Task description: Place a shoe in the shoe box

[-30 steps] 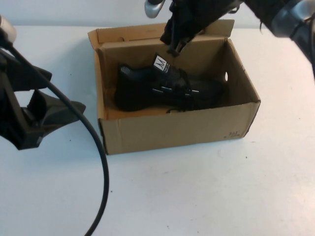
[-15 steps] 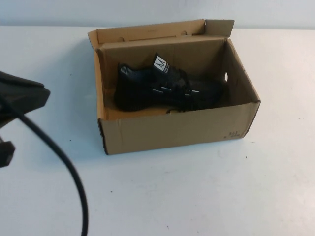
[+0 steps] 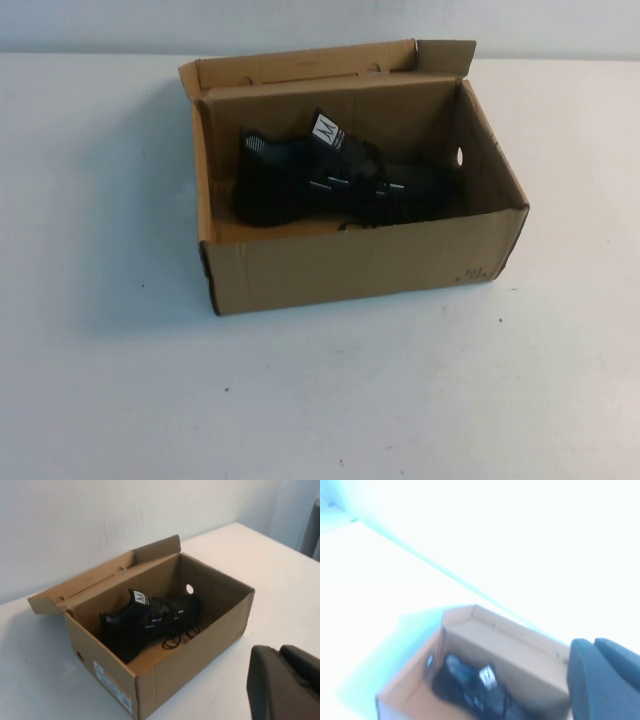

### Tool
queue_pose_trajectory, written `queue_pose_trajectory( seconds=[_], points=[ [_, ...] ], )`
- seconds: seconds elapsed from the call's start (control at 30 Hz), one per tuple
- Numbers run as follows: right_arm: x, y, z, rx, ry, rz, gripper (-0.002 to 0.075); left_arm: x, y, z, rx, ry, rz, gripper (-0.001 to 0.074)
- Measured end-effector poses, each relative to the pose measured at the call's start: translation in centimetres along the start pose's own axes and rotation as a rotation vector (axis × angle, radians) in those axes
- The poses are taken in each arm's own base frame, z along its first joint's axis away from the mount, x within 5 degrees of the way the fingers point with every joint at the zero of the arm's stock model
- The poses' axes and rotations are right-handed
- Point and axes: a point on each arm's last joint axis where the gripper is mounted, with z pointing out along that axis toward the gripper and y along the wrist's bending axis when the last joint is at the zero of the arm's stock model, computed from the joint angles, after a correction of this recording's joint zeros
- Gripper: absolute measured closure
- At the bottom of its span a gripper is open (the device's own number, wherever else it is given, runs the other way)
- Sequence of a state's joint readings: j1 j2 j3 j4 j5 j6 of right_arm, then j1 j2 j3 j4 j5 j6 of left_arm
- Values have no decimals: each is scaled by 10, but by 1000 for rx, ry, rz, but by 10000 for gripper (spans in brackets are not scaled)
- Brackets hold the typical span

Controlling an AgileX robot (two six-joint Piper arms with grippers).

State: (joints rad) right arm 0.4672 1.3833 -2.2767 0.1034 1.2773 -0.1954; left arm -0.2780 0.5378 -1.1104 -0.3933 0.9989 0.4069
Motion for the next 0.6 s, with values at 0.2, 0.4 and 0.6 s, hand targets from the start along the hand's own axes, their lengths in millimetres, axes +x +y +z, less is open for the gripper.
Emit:
queue_pose_trajectory(
  seconds=[0.2,0.4,0.6],
  points=[
    [42,7,-28,26,84,27,742,3,-3,-11,-27,-67,-42,736],
    [108,19,-47,46,-35,63,742,41,5,23,-49,-4,-162,736],
    [209,34,-47,64,-100,105,742,87,12,58,-80,70,-234,736]
  ],
)
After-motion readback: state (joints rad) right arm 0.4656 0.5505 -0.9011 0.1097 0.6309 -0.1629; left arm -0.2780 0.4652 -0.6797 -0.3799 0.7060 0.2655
